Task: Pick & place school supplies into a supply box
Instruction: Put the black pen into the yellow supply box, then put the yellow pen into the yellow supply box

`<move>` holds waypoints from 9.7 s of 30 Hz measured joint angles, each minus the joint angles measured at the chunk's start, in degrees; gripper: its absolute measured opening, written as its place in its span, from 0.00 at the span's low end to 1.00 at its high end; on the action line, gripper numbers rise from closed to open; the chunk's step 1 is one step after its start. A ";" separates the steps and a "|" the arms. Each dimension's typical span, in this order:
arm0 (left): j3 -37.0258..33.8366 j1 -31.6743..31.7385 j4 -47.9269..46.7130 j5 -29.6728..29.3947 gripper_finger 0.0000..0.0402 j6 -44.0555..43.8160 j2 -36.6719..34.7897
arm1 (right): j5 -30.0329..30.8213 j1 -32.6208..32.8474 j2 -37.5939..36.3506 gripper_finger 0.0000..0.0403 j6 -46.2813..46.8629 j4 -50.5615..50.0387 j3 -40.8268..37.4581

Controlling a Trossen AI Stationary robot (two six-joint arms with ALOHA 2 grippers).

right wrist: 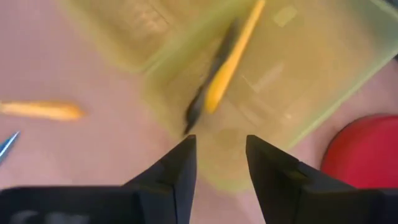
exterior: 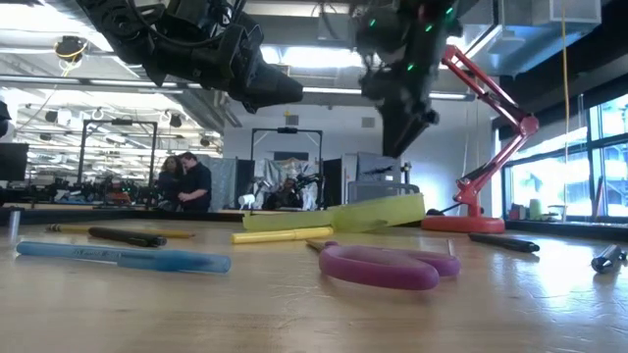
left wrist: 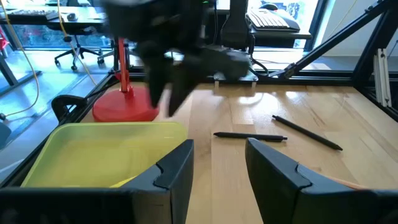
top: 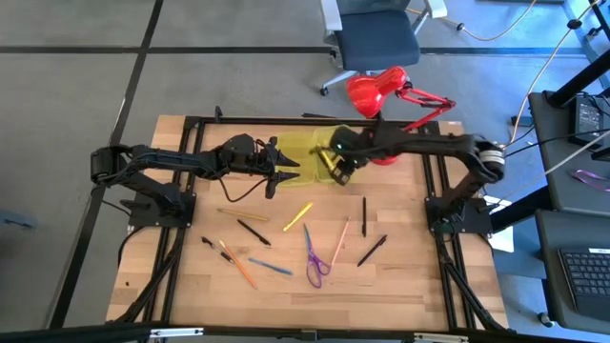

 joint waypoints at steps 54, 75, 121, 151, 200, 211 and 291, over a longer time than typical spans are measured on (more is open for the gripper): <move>0.00 -0.01 0.46 0.01 0.35 0.00 0.00 | 2.58 15.18 -11.81 0.36 31.10 5.56 -17.76; 0.00 0.01 0.42 0.02 0.35 -0.02 0.00 | 8.29 20.49 -11.84 0.36 44.35 16.14 -26.80; 0.00 0.00 -2.59 0.00 0.35 0.00 0.00 | -0.59 24.61 -0.38 0.08 51.93 12.68 -30.09; 0.00 -0.01 -2.93 0.00 0.35 0.00 0.02 | 7.56 22.98 -8.61 0.11 32.03 12.43 -17.24; 0.00 0.00 -6.32 -0.24 0.35 0.00 0.00 | 4.48 -5.93 10.45 0.33 11.51 28.34 -13.50; 0.02 0.01 -7.88 -0.24 0.35 0.00 0.00 | 5.11 -4.08 0.57 0.39 9.66 29.73 -13.50; 3.77 -7.66 -13.75 -4.86 0.57 -3.92 0.18 | 7.54 37.78 -29.43 0.39 -11.24 68.04 -56.58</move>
